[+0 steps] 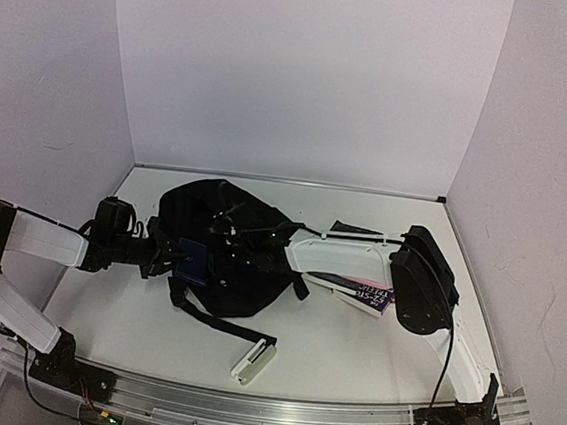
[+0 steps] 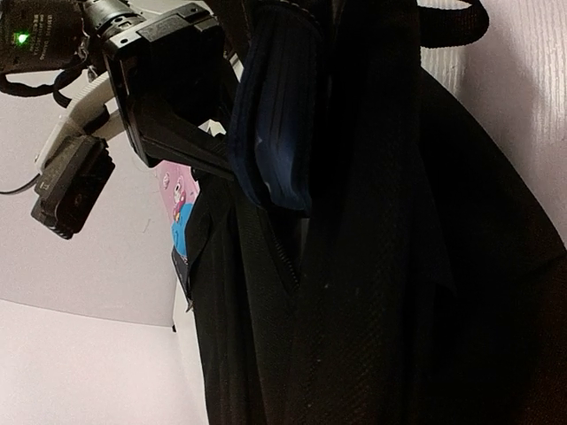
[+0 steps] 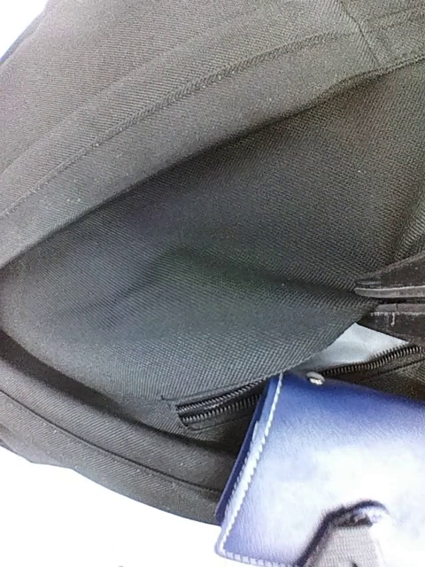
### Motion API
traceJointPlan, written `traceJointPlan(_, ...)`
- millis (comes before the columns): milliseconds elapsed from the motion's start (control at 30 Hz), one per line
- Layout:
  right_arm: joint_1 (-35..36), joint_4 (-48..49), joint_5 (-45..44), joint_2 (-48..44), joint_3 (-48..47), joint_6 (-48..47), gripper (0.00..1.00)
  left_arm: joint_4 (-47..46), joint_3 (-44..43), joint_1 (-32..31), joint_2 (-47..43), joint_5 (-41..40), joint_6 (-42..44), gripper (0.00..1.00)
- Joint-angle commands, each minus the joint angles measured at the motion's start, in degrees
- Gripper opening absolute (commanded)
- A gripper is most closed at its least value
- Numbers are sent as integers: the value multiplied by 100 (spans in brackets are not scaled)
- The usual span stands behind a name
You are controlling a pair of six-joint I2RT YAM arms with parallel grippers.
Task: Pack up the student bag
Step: Place the personal item in the student bag.
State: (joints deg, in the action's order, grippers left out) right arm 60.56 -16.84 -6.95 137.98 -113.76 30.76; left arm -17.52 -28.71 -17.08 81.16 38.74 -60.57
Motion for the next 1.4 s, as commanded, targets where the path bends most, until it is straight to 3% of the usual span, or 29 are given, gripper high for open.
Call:
traceJointPlan(0, 37, 429, -5, -573, 28, 182, 0, -513, -167, -3, 274, 35, -283, 0)
traceJointPlan(267, 52, 513, -43, -613, 0, 233, 0, -433, -51, -42, 471, -121, -331, 0)
traceJointPlan(600, 169, 606, 314, -646, 182, 358, 0, -2436, -135, -93, 1196, -705, -1036, 0)
traceJointPlan(1000, 261, 673, 300, -707, 334, 585, 0, -3770, -397, -609, 2226, -1388, -1280, 0)
traceJointPlan(1233, 260, 669, 250, -668, 317, 684, 0, -2926, -533, -814, 2140, -1610, -780, 0)
traceJointPlan(1367, 261, 667, 182, -707, 391, 689, 0, -1571, -753, -817, 1601, -1701, -204, 16)
